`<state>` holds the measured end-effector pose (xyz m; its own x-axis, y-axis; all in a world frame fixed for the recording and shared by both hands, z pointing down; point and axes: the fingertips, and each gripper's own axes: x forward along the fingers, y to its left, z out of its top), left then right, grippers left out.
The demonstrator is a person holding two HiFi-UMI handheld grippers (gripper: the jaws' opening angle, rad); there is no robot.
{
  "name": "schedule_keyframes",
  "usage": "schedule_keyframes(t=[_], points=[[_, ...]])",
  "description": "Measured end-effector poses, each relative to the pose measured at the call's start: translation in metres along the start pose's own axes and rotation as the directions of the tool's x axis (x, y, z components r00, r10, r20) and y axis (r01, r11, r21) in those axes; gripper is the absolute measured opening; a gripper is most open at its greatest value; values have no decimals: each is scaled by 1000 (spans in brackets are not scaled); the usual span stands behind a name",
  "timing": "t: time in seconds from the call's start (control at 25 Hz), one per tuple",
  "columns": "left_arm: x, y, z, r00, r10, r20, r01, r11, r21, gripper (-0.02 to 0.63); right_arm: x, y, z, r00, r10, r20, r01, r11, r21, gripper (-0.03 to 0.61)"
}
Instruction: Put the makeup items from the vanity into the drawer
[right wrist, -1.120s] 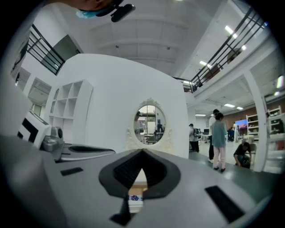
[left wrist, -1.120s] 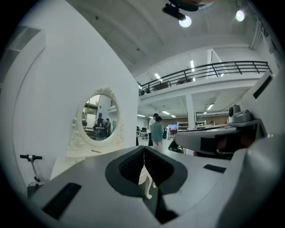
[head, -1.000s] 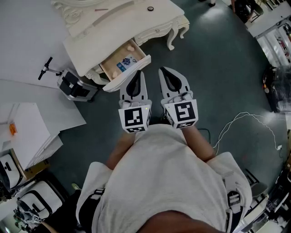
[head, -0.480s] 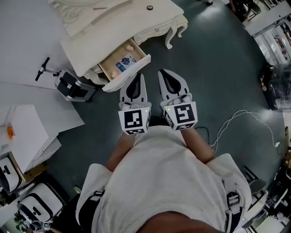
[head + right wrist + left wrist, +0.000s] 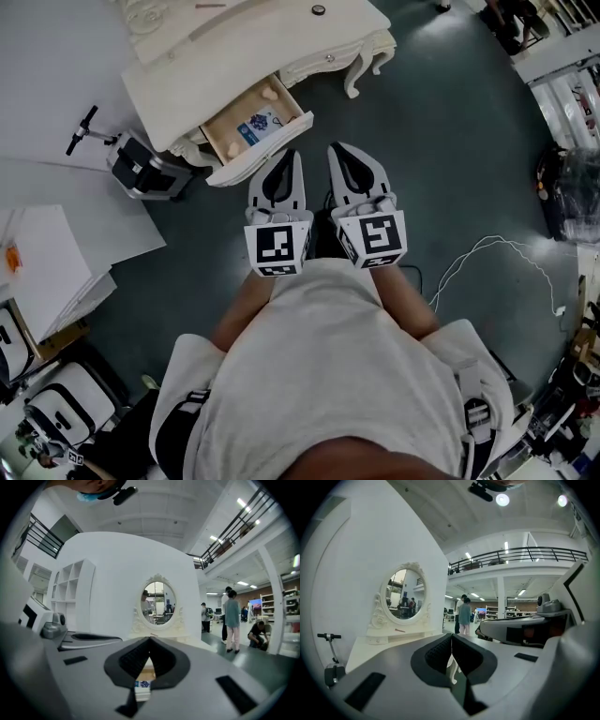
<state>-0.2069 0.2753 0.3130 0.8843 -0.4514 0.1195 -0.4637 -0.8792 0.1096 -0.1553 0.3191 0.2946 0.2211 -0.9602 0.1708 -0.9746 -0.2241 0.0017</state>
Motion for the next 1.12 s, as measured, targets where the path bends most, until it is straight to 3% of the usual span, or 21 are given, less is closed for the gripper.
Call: schedule_keyframes(t=[0.6, 1.12], points=[[133, -10, 2, 984, 170, -52, -170, 985, 16, 7, 83, -113, 5, 982, 189, -14, -190, 981, -29, 14], [184, -8, -7, 961, 248, -122, -245, 969, 39, 7, 128, -161, -4, 964, 264, -39, -263, 965, 16, 15]])
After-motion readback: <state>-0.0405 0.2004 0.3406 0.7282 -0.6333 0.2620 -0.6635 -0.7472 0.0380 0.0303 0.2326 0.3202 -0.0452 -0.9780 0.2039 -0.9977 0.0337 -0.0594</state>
